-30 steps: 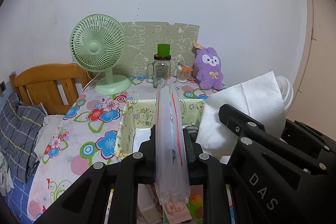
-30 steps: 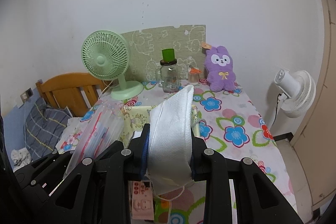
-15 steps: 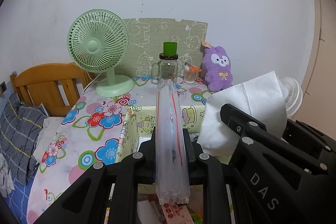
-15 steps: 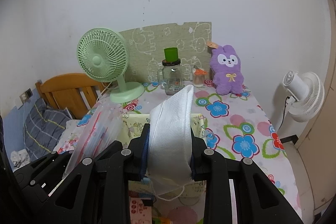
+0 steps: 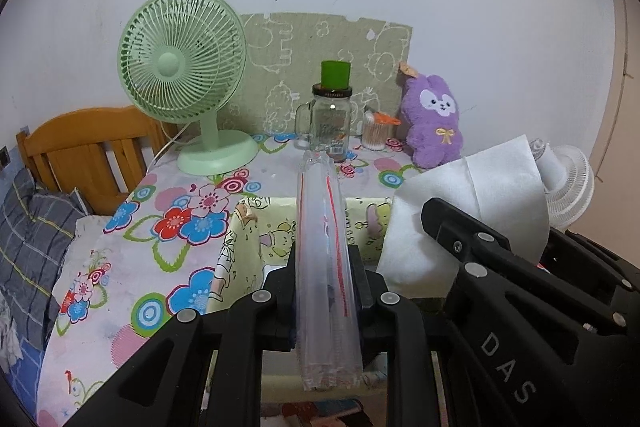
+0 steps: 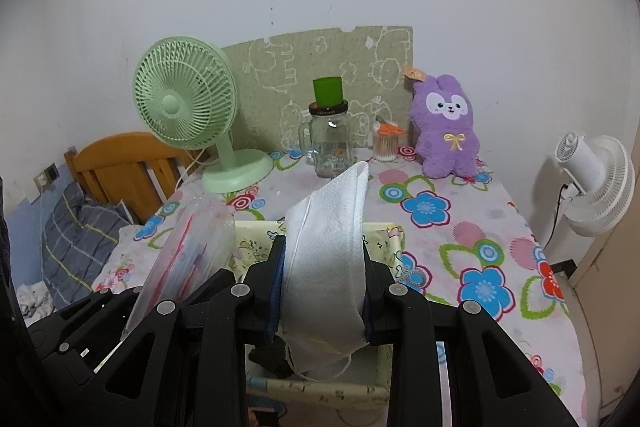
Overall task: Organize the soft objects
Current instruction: 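Lower the clear bag into the box with the left tool while the right tool lowers the cloth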
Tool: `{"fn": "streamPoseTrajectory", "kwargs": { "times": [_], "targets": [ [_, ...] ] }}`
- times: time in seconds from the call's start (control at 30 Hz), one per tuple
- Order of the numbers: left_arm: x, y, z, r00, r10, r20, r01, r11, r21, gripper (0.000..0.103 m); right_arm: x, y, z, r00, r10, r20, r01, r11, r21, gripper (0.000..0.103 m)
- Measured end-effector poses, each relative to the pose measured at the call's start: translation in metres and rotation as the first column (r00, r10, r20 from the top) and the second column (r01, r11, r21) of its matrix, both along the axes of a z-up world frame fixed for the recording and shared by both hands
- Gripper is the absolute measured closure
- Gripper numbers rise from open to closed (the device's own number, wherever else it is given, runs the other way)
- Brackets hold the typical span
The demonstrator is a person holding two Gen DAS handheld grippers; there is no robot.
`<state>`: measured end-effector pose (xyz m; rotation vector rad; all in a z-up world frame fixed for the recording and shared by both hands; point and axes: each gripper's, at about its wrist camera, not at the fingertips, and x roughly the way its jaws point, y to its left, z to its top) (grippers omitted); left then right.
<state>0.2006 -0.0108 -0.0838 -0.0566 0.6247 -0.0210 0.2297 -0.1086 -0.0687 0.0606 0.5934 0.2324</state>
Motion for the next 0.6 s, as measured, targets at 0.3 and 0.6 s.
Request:
{"fn": "streamPoseTrajectory", "kwargs": {
  "times": [0.3, 0.6],
  "targets": [
    [0.02, 0.004, -0.023, 0.997, 0.017, -0.072, -0.018, 1.0, -0.007, 0.079, 0.022, 0.005, -0.024, 0.999, 0.026, -0.039, -0.025, 1.0, 0.015, 0.07],
    [0.028, 0.009, -0.035, 0.992, 0.039, -0.117, -0.038, 0.999, 0.012, 0.062, 0.032, 0.013, -0.037, 0.997, 0.054, -0.053, -0.053, 0.999, 0.009, 0.069]
  ]
}}
